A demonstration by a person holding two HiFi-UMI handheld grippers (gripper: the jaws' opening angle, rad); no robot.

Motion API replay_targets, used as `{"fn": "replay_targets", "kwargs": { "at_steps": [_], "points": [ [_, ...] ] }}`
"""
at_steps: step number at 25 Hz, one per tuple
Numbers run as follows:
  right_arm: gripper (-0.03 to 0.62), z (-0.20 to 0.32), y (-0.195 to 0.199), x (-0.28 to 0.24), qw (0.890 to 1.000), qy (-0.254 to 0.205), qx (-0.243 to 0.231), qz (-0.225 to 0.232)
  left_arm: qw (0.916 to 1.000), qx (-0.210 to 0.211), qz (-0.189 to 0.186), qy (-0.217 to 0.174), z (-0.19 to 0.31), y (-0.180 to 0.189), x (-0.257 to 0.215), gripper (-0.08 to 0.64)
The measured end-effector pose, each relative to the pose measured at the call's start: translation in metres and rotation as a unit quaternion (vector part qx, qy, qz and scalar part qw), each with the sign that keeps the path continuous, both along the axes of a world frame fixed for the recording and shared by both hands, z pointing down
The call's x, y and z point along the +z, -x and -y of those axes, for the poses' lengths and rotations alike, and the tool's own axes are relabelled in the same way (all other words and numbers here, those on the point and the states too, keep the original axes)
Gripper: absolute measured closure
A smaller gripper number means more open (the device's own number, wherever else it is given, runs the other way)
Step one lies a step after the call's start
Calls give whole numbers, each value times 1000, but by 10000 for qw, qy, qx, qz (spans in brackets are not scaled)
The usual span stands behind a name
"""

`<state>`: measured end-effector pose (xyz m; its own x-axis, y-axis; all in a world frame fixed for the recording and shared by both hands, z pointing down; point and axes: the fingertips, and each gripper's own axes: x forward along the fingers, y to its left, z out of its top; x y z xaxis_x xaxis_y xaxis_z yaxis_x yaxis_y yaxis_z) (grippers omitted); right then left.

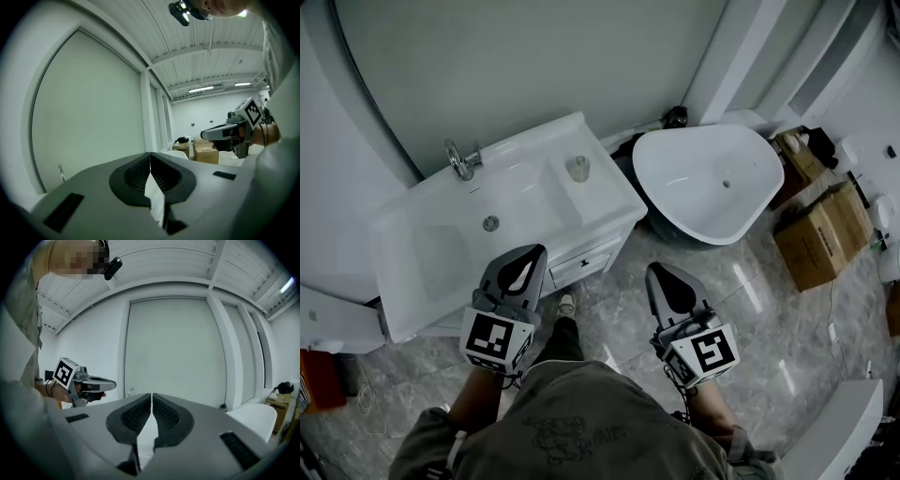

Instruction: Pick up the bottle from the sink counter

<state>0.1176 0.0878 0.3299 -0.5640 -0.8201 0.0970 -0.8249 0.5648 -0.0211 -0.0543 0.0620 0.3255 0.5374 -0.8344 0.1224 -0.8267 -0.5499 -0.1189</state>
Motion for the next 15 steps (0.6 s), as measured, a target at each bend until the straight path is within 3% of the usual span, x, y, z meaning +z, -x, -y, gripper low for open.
{"fn": "replay_targets", "kwargs": {
  "at_steps": [6, 15],
  "points": [
    [560, 69, 20, -9, 9999, 138, 43, 56, 9997, 193, 96, -100, 70, 11, -9, 541],
    [560, 174, 48, -6, 9991, 325, 144, -243, 9989, 475, 6, -46, 173, 31, -18, 541]
  ]
}}
